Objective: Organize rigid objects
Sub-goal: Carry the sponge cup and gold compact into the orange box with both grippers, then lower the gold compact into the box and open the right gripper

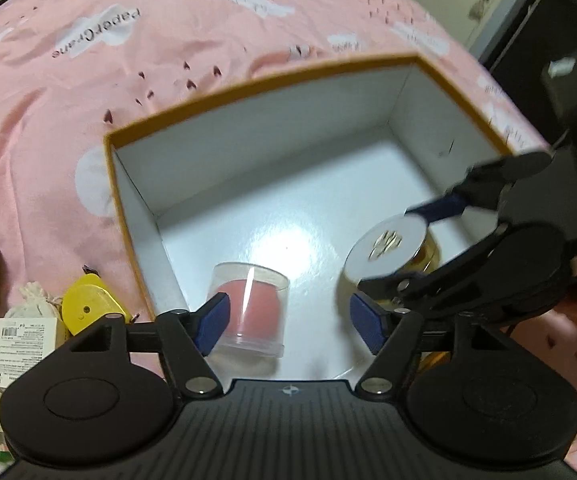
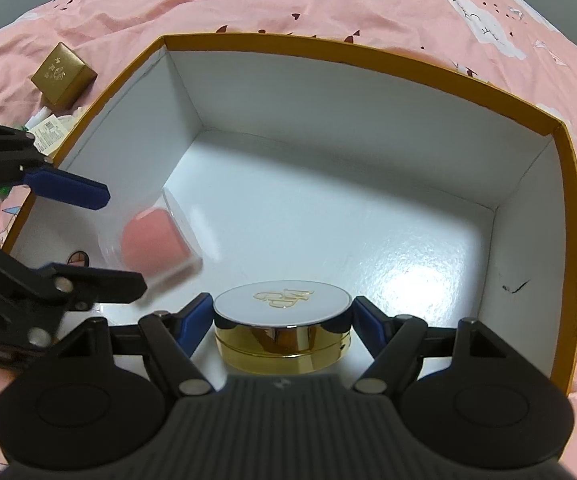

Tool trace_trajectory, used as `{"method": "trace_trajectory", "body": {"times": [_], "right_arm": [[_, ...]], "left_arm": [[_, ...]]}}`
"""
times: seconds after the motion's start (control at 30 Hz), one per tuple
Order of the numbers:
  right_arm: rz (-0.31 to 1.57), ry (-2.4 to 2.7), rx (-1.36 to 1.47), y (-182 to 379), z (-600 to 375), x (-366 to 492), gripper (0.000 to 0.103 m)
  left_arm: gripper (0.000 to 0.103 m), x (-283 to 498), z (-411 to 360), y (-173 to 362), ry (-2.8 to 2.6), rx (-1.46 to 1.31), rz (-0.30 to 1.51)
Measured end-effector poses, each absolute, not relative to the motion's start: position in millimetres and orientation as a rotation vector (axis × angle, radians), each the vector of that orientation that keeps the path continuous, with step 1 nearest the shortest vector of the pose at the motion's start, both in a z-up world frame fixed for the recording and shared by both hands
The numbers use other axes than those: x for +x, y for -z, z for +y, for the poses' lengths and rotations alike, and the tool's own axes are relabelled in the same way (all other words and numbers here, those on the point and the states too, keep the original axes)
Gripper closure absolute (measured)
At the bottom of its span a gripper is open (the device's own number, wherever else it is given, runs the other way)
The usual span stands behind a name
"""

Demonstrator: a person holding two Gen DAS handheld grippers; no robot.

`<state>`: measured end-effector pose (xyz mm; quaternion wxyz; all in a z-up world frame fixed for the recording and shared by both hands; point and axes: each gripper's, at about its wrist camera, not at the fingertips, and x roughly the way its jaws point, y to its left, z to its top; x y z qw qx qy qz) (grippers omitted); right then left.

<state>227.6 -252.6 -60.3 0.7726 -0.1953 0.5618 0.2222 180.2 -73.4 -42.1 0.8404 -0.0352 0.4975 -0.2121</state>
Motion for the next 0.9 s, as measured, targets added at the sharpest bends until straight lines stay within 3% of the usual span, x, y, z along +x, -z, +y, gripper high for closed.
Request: {"method": "trace_trajectory", "body": {"times": [0.3,0.5,0.9], "right_arm": [[1.228,-0.455,-0.356,58,-238,235,0.028],[1.268,-0.441,-0.286,64,-226,244,0.028],[1.313,-0.481,-0.381,80,-197,245,0.028]], "left_arm": [[0.029,174,-14,11,0.314,-0.266,0.890],[0.041,177,1,21,0.291,-0.305,0.934],[0.051,173,5,41,0.309,-0.344,1.000]]}}
